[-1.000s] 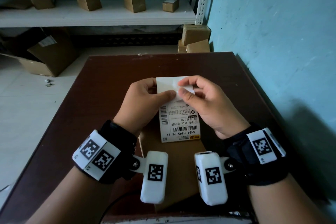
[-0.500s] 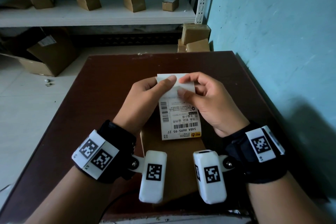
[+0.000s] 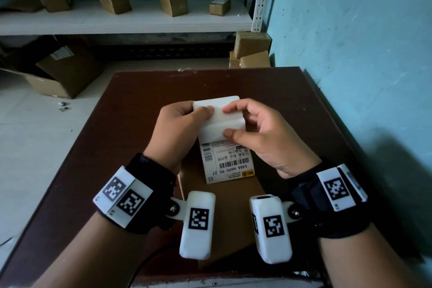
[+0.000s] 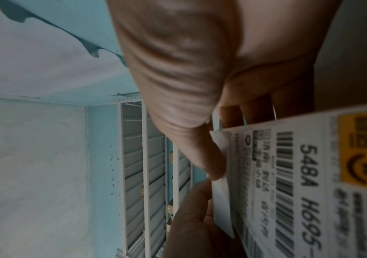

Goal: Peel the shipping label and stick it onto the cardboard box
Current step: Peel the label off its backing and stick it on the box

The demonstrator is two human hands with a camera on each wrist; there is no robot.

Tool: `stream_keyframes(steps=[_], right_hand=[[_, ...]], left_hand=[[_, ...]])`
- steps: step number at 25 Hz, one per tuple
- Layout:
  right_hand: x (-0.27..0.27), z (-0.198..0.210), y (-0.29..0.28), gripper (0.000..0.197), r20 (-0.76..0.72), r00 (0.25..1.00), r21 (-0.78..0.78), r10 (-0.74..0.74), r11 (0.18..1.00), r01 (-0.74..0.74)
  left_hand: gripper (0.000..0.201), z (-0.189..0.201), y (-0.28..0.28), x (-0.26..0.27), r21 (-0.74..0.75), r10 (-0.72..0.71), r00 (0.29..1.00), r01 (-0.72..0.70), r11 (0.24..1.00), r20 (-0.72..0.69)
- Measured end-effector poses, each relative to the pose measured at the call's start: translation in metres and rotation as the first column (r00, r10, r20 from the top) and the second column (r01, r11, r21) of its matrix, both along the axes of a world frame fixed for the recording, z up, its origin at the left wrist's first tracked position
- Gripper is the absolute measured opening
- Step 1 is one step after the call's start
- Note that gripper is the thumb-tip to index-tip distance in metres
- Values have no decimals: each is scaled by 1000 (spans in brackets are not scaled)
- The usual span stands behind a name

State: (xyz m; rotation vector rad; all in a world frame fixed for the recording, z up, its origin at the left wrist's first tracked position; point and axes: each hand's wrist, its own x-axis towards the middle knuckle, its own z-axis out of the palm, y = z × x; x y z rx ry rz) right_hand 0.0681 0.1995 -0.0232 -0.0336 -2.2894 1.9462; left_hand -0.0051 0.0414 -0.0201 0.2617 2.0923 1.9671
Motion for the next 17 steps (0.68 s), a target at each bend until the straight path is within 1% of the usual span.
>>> stream_keyframes(steps=[4,8,9,10,12,13,15,17], right_hand=[[1,1,0,29,5,1000,17,16,1000,-16],[-1,0,1,27,-16,999,15,-41,999,41],[-1,-1,1,27,-22,999,19,-46,999,47],[-1,-1,1,28,-26,998,21,-49,999,49],[-2,-2,2,28,-27,998,11,-54,998,55],[-2,-2,2,28,-23,998,3,-57,998,57],[-3,-3,3,29,-13,998,-5,-57,998,57],[-3,-3,3,29,-11,998,-4,-59,998,59]], left_hand=[[19,1,0,-1,4,2,1000,-2,1000,-9],[31,5,-1,1,-33,-95,995,95,995,-2],[30,6,-1,2,-49,-114,993,113,992,-9],[25,8,-1,2,-66,-129,992,127,990,-17],[10,9,-2,1,-88,-161,987,158,983,-27],[6,9,-2,2,-90,-179,984,176,980,-26],[12,8,-1,2,-85,-190,981,188,979,-25],[16,7,0,1,-70,-173,985,171,983,-27]])
